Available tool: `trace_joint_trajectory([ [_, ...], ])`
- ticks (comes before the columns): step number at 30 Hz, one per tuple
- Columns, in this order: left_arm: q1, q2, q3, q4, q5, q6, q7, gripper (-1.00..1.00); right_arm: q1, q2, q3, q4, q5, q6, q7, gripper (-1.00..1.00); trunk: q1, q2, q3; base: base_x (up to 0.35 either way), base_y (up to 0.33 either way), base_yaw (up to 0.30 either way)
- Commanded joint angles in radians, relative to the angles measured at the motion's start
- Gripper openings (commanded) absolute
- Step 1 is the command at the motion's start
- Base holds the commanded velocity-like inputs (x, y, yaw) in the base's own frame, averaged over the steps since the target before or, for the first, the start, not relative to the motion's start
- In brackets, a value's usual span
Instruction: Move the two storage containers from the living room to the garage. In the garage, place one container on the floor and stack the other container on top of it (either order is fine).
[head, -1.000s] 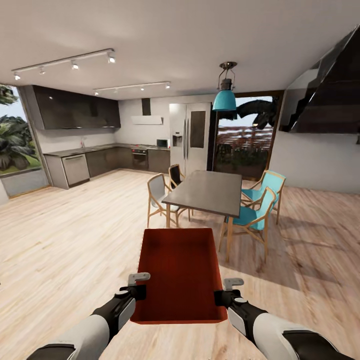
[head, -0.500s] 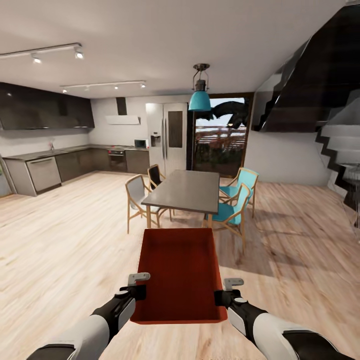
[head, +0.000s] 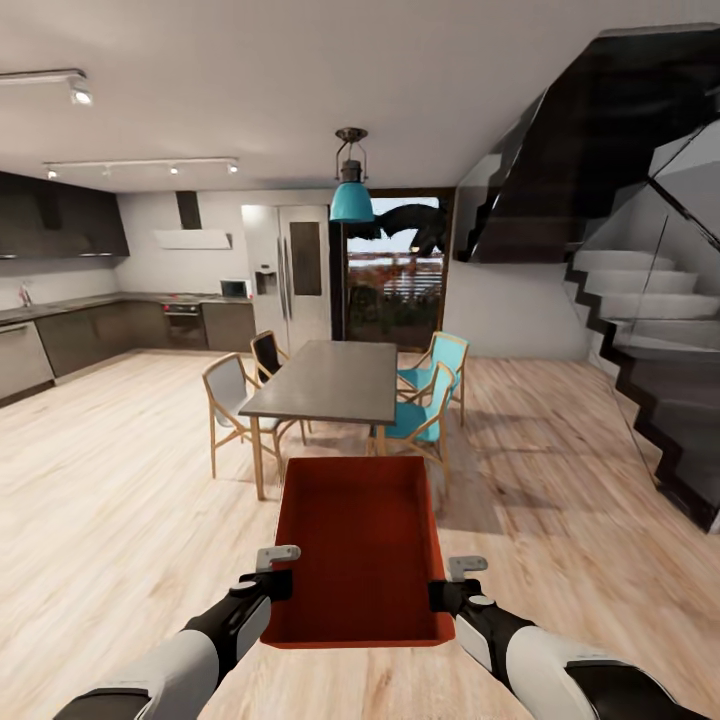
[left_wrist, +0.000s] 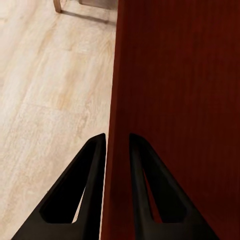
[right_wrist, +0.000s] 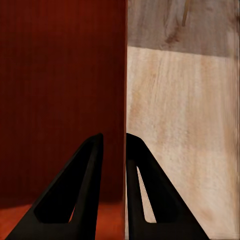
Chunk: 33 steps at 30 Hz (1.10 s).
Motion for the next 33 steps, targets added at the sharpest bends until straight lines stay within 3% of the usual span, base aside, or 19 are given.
trace_joint_trajectory([
  [1, 0.0, 0.005, 0.021, -0.008, -0.017, 0.005, 0.019, -1.0, 0.0, -0.006, -0.002, 0.005, -0.012, -0.005, -0.007, -1.0, 0.0, -0.001, 0.0, 0.0, 0.0, -0.292],
  [33, 0.0, 0.005, 0.019, -0.011, -0.017, 0.007, 0.019, -1.0, 0.0, -0.006, -0.003, 0.005, -0.012, -0.005, -0.007, -1.0, 0.0, -0.001, 0.0, 0.0, 0.0, -0.292],
])
